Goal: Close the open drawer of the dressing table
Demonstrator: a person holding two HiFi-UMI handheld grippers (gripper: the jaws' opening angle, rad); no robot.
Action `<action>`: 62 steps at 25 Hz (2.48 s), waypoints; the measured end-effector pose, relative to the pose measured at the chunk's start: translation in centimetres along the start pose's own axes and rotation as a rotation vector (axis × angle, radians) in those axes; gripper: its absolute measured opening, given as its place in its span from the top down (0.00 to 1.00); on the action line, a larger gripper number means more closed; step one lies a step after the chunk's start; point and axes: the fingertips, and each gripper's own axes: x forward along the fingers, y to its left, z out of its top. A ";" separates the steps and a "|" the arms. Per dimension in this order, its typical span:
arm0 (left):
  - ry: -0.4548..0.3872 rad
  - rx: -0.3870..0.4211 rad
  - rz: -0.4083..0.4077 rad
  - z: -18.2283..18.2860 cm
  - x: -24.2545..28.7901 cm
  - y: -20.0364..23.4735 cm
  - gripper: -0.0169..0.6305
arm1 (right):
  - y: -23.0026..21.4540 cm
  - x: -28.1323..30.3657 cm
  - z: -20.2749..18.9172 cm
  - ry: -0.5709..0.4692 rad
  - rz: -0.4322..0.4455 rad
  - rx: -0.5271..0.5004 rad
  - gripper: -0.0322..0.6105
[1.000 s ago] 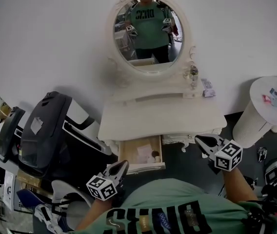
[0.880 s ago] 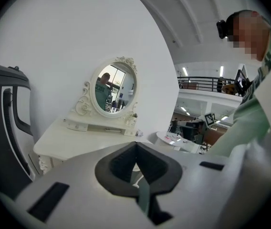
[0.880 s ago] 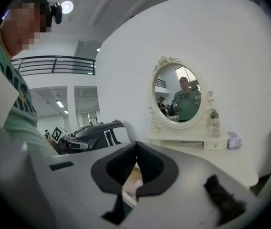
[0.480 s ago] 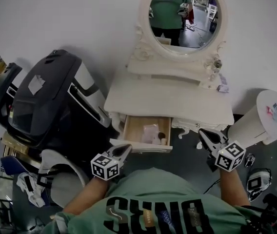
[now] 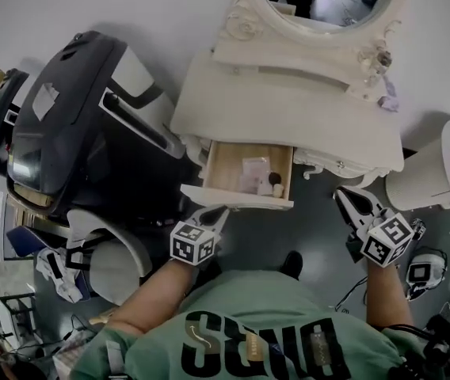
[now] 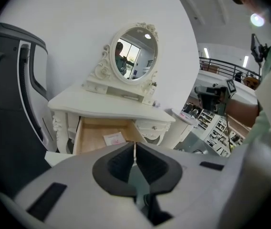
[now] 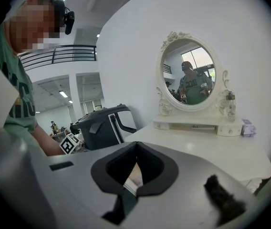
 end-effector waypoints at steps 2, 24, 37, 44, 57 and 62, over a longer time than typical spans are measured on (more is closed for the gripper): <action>0.040 0.000 0.014 -1.7 1.5 0.9 0.97 | -0.7 1.0 -1.1 0.005 0.001 0.017 0.93; 0.342 -0.271 0.116 -14.7 12.6 6.7 0.64 | -3.7 6.3 -11.9 0.136 0.027 0.141 0.93; 0.350 -0.355 0.149 -14.4 13.8 7.1 0.65 | -3.9 6.0 -13.6 0.154 0.026 0.169 0.93; 0.352 -0.319 0.153 -14.3 13.6 7.2 0.76 | -4.0 5.5 -13.7 0.148 0.017 0.172 0.93; 0.345 -0.314 0.150 -13.9 13.6 7.5 0.76 | -3.9 4.7 -13.6 0.129 0.001 0.177 0.93; 0.345 -0.318 0.153 -13.8 13.8 7.5 0.76 | -4.0 4.5 -13.5 0.126 0.000 0.181 0.93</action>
